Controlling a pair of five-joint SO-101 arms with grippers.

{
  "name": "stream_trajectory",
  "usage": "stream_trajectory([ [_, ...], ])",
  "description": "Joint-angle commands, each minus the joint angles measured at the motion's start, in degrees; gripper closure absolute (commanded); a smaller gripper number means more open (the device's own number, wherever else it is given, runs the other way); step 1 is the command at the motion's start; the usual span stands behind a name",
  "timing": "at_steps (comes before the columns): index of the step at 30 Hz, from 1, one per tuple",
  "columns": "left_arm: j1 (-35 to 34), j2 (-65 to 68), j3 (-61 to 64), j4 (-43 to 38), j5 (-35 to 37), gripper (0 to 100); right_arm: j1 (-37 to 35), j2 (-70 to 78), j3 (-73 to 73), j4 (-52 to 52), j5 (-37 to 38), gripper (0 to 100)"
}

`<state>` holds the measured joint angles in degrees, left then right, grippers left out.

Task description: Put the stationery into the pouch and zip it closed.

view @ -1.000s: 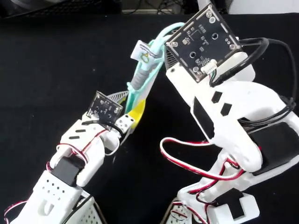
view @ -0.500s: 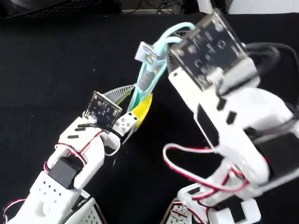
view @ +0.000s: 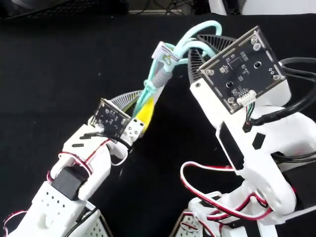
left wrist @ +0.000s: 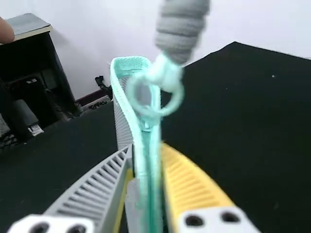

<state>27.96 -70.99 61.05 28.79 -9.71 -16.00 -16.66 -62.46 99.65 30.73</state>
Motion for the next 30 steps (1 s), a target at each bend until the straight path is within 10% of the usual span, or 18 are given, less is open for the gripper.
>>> stream_trajectory([
  [1,0.3,-0.5,0.5,-0.9,-3.7,96,3.8,-0.6,0.3,0.4,0.4,98.6],
  [30,-0.1,-21.6,0.4,20.2,-3.7,97,24.7,-0.6,30.8,-29.1,0.4,98.6],
])
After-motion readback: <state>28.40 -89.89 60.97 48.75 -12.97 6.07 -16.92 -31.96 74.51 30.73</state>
